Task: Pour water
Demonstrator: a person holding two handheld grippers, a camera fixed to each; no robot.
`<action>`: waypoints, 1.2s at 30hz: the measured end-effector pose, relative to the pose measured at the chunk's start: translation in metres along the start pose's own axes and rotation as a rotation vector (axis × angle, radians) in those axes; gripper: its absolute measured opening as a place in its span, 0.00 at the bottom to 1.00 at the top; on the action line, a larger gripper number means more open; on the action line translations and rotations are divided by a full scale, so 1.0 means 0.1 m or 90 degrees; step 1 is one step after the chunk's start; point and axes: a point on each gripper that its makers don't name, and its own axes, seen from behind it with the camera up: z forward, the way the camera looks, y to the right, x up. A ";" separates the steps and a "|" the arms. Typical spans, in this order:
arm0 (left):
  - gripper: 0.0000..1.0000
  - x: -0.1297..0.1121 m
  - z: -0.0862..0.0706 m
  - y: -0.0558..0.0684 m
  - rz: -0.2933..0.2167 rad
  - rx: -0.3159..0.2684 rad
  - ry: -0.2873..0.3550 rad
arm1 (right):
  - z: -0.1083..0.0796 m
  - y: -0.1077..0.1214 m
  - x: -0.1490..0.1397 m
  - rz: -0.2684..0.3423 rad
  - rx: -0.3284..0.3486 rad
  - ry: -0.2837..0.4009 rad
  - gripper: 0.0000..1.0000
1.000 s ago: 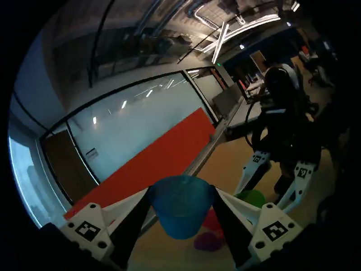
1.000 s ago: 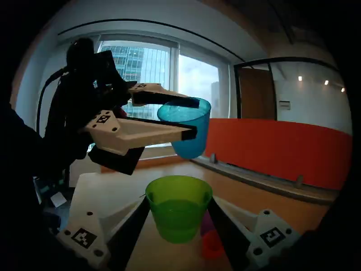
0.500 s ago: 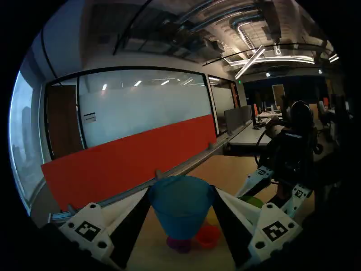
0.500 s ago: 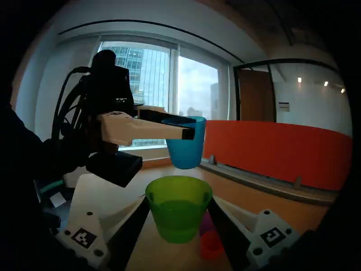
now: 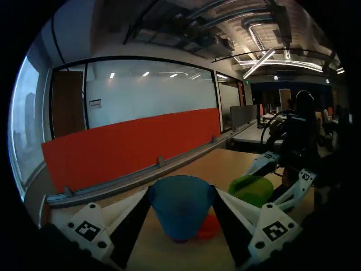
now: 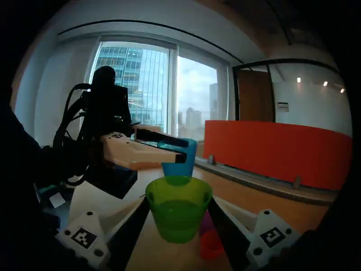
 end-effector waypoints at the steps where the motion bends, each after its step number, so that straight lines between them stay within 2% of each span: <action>1: 0.89 -0.07 0.00 -0.02 -0.005 0.003 -0.005 | 0.00 0.00 0.00 0.000 -0.001 0.000 0.89; 11: 0.89 -0.94 0.03 -0.21 -0.067 0.037 -0.074 | -0.07 0.05 -0.02 0.002 -0.012 0.000 0.90; 15: 0.89 -1.27 0.06 -0.26 -0.081 0.047 -0.107 | -0.09 0.07 -0.03 0.001 -0.016 -0.001 0.89; 20: 0.89 -1.57 0.09 -0.27 -0.082 0.051 -0.147 | -0.10 0.07 -0.01 -0.002 -0.019 -0.002 0.89; 27: 0.89 -1.93 0.11 -0.24 -0.081 0.040 -0.226 | -0.12 0.08 -0.02 -0.004 -0.022 -0.006 0.89; 36: 0.89 -2.16 0.12 -0.29 -0.050 0.037 -0.282 | -0.13 0.07 -0.02 -0.005 -0.022 -0.006 0.89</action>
